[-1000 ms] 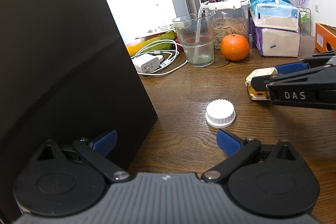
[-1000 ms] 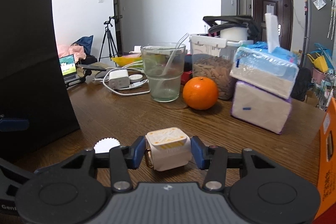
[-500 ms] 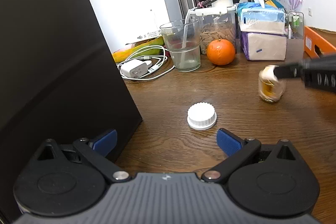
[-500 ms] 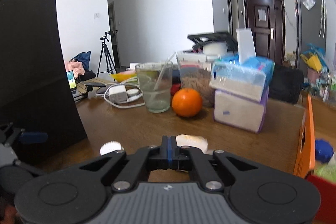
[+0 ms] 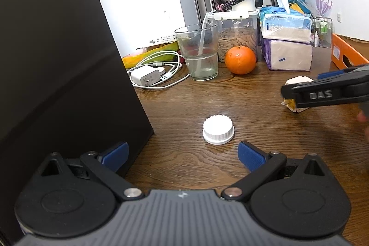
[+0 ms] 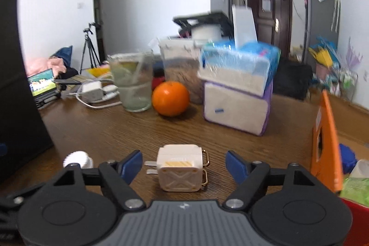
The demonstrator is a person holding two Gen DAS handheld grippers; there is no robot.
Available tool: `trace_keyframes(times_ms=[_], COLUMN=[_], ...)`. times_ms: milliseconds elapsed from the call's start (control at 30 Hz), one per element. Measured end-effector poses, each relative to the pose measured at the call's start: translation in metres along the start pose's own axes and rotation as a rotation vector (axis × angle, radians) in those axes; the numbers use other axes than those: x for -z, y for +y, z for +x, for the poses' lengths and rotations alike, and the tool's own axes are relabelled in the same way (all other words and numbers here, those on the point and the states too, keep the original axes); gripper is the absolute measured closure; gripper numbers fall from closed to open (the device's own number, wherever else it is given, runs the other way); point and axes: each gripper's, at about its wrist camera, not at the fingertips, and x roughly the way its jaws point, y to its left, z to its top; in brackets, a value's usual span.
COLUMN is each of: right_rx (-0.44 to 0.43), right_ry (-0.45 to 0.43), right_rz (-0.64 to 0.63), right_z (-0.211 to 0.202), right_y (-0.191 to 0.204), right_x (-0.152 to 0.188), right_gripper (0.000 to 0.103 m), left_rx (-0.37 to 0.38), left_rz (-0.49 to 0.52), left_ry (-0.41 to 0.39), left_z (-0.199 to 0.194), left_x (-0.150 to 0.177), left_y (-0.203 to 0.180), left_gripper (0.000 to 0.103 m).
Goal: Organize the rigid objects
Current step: 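Lower the right tool onto the beige plug adapter and grasp it, then lower the left tool onto the white bottle cap and grasp it while the right tool holds the adapter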
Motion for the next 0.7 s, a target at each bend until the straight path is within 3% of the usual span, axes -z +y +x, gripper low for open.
trace_keyframes(times_ms=[100,167,700], right_rx=[-0.005,-0.016,-0.027], right_ry=[0.021,0.033,-0.029], right_rz=[0.009,0.008,0.038], right_z=[0.010,0.014,-0.010], right_y=[0.002,0.004,-0.002], right_x=[0.002,0.002,0.003], right_gripper=[0.026,0.040,0.040], left_rx=[0.002,0.003,0.028], left_rz=[-0.001,-0.002,-0.017], left_ry=[0.003,0.004,-0.001], left_z=[0.000,0.000,0.003], left_x=[0.000,0.000,-0.002], left_y=[0.000,0.000,-0.002], left_gripper=[0.000,0.000,0.000])
